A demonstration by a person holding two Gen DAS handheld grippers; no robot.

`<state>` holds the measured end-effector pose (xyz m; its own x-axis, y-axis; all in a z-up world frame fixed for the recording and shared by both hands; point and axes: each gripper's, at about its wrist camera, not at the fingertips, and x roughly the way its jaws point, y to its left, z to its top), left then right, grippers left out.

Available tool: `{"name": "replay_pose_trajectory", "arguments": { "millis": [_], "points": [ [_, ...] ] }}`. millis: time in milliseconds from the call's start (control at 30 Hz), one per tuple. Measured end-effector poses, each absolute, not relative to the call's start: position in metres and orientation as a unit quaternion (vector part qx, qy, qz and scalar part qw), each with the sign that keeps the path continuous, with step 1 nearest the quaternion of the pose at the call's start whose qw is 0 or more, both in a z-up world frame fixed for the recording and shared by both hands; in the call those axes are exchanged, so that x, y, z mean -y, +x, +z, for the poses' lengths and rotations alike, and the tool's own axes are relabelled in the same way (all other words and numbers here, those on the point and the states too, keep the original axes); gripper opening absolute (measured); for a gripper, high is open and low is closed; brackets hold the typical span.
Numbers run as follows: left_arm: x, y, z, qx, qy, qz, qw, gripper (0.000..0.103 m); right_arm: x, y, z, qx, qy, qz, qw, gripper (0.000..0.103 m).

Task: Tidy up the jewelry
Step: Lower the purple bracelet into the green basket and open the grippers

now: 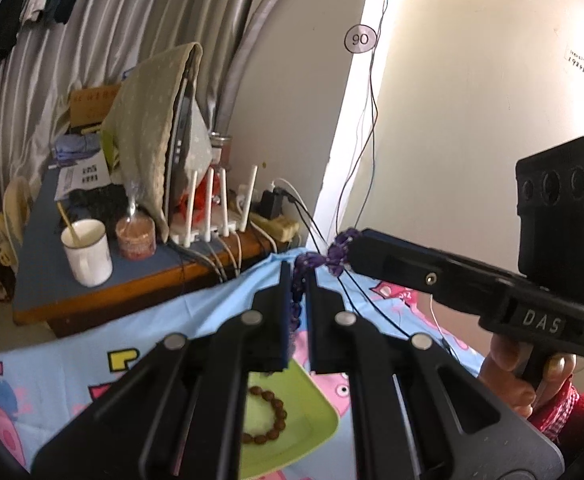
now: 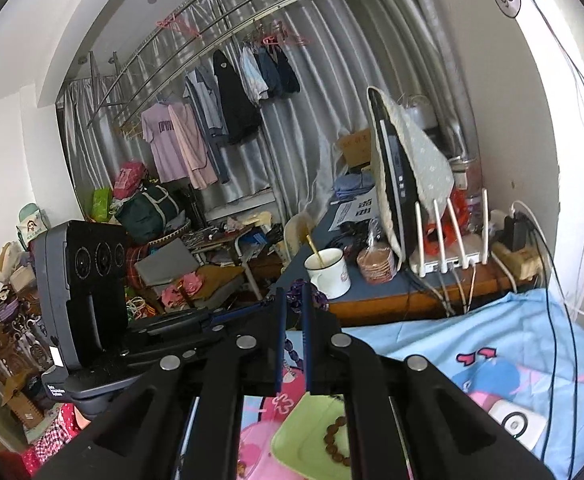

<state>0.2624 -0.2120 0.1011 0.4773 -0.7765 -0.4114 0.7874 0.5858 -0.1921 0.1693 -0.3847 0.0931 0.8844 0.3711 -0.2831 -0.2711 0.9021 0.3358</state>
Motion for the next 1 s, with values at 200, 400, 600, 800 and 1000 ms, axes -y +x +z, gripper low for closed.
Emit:
{"name": "replay_pose_trajectory", "arguments": {
  "millis": [200, 400, 600, 800, 1000],
  "points": [
    [0.222, 0.272, 0.060, -0.279, 0.021, -0.447, 0.850, 0.006, 0.388, 0.179, 0.058, -0.205, 0.153, 0.160, 0.953, 0.000],
    [0.227, 0.289, -0.007, -0.373, 0.031, -0.407, 0.833, 0.010, 0.385, 0.191, -0.003, -0.261, 0.169, 0.144, 0.939, 0.000],
    [0.202, 0.288, -0.014, -0.388, 0.014, -0.389, 0.835, 0.011, 0.387, 0.186, -0.008, -0.266, 0.192, 0.141, 0.934, 0.005],
    [0.150, 0.257, 0.031, -0.322, -0.011, -0.385, 0.865, 0.011, 0.374, 0.169, 0.015, -0.244, 0.184, 0.167, 0.938, 0.005],
    [0.078, 0.218, 0.042, -0.290, -0.018, -0.342, 0.894, 0.011, 0.336, 0.156, 0.008, -0.263, 0.165, 0.220, 0.925, 0.005]
  ]
}}
